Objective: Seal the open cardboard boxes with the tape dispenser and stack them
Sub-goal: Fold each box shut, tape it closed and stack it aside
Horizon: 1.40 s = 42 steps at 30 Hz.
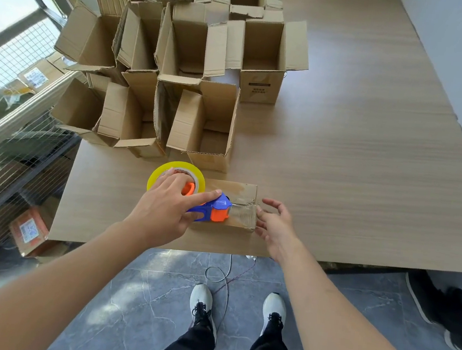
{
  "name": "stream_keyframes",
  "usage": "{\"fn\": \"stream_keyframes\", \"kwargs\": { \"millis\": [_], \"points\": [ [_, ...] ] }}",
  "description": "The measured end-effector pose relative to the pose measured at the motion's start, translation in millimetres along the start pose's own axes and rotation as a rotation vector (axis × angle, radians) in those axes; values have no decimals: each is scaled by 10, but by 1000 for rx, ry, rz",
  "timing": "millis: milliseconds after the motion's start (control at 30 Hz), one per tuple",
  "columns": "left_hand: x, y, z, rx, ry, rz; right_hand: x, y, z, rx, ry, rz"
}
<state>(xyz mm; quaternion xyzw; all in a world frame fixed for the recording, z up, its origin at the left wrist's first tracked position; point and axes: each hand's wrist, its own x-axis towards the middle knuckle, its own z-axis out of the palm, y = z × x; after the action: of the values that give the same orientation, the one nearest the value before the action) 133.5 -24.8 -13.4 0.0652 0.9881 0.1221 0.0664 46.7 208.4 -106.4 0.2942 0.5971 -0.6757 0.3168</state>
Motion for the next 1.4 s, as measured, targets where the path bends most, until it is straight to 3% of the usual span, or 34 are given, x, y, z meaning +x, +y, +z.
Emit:
{"fn": "stream_keyframes", "kwargs": {
  "millis": [167, 267, 333, 433, 600, 867, 1400],
  "points": [
    [23, -5, -25, 3, -37, -10, -115, 101, 317, -9, 232, -201],
    [29, -1, -43, 7, -47, -17, -197, 115, 320, -336, 487, -394],
    [36, 10, -49, 8, -47, -18, -277, 126, 364, -536, 548, -511],
    [53, 20, -54, 16, -46, -18, -372, 199, 498, -655, 480, -552],
    [46, -2, -59, 62, -58, -2, -315, 331, 515, -827, 380, -454],
    [172, -73, -132, 217, -118, 62, -309, 349, 530, -770, 382, -411],
    [337, -340, -469, 11, -421, -166, -269, 256, 491, -846, 311, -455]
  ]
}}
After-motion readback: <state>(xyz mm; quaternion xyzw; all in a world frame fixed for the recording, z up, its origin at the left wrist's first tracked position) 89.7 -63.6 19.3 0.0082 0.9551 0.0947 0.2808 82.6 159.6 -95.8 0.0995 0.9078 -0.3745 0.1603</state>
